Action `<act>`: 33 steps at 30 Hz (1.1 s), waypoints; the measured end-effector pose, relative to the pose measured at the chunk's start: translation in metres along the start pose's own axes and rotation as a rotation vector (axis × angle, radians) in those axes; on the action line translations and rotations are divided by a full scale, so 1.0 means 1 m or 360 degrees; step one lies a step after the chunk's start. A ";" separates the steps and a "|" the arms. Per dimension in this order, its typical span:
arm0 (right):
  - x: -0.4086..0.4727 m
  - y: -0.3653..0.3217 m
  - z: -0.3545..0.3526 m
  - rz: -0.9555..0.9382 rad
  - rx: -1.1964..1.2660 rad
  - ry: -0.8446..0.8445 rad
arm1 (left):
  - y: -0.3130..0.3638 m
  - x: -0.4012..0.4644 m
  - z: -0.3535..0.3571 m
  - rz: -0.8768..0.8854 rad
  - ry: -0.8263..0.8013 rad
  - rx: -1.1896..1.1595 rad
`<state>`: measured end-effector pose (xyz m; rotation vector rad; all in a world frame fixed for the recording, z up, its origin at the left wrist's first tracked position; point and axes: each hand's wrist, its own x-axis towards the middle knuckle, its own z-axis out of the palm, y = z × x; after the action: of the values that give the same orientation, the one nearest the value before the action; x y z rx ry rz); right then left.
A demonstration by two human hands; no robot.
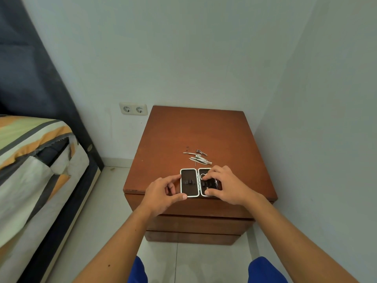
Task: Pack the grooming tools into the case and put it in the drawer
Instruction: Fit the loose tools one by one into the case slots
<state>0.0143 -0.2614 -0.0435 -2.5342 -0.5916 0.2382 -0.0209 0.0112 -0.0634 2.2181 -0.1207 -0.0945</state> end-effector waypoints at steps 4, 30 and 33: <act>0.004 0.002 -0.001 0.0005 0.0098 0.0121 | 0.000 0.000 -0.001 0.0008 -0.0004 0.0001; 0.090 -0.008 -0.022 0.0460 0.0402 0.0661 | -0.005 0.002 0.000 0.0005 0.0001 -0.0048; 0.074 -0.014 -0.029 0.0386 0.0583 0.0590 | -0.006 0.003 0.000 0.0004 0.0001 -0.0041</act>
<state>0.0828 -0.2302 -0.0154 -2.2085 -0.0843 -0.0401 -0.0179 0.0141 -0.0683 2.1920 -0.1211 -0.0937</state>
